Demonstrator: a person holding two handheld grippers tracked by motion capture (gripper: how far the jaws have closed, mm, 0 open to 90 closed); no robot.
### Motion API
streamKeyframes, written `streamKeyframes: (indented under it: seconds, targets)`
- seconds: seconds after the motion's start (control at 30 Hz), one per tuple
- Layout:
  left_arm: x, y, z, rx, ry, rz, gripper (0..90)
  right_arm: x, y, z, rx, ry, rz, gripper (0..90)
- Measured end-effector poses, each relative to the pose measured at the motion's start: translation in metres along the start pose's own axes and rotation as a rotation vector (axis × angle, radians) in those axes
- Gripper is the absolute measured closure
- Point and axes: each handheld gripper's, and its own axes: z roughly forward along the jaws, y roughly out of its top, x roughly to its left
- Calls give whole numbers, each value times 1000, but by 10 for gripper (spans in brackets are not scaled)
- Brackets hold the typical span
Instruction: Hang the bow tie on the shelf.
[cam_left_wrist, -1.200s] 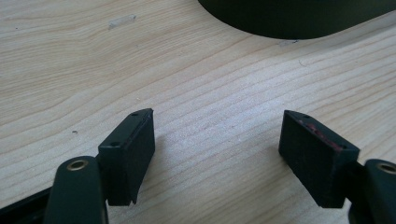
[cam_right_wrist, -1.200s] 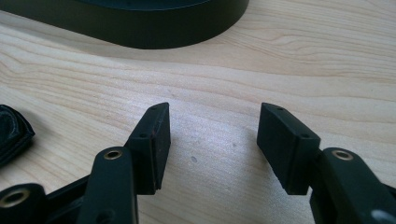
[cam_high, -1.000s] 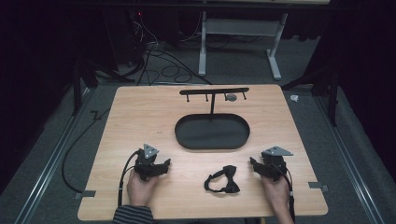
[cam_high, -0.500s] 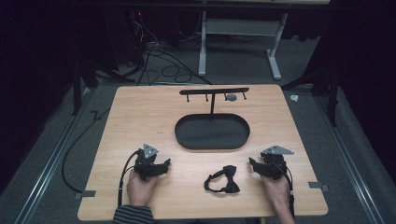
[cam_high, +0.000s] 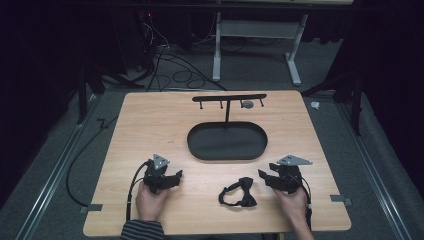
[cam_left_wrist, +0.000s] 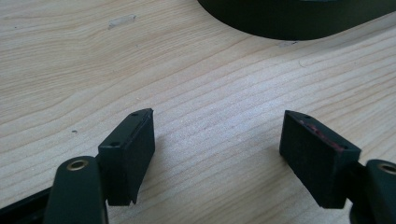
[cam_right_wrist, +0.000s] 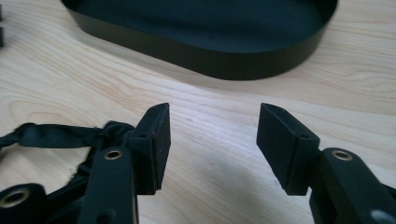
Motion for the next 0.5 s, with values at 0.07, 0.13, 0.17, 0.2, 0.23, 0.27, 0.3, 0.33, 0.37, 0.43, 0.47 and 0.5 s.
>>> streamKeyframes:
  seconds: [0.07,0.13,0.17,0.2,0.23,0.27,0.3,0.33,0.37,0.43,0.47,0.5]
  targets:
    - [0,0,0,1,2,2,271,4,1,-1,-4,13,-10,464]
    - [-1,0,1,0,11,10,269,7,3,-1,-7,25,-18,462]
    - [-1,0,0,3,10,9,269,8,3,-2,-12,29,-18,463]
    - [-1,0,0,3,10,10,269,10,4,-2,-13,33,-21,463]
    - [-1,0,0,3,10,10,269,11,5,-3,-15,41,-25,462]
    - [-1,0,0,3,10,10,269,13,5,-3,-19,44,-28,463]
    - [-1,0,0,3,10,10,269,15,6,-4,-20,49,-32,463]
    - [-1,0,0,2,10,9,269,17,7,-4,-24,55,-37,463]
    - [-1,0,0,3,10,9,269,18,7,-4,-26,59,-42,463]
    - [-1,0,0,3,10,9,269,22,8,-4,-31,69,-51,464]
    - [-1,0,0,3,10,9,269,23,9,-5,-29,76,-54,464]
    - [-1,0,0,3,10,9,269,25,10,-4,-32,80,-61,465]
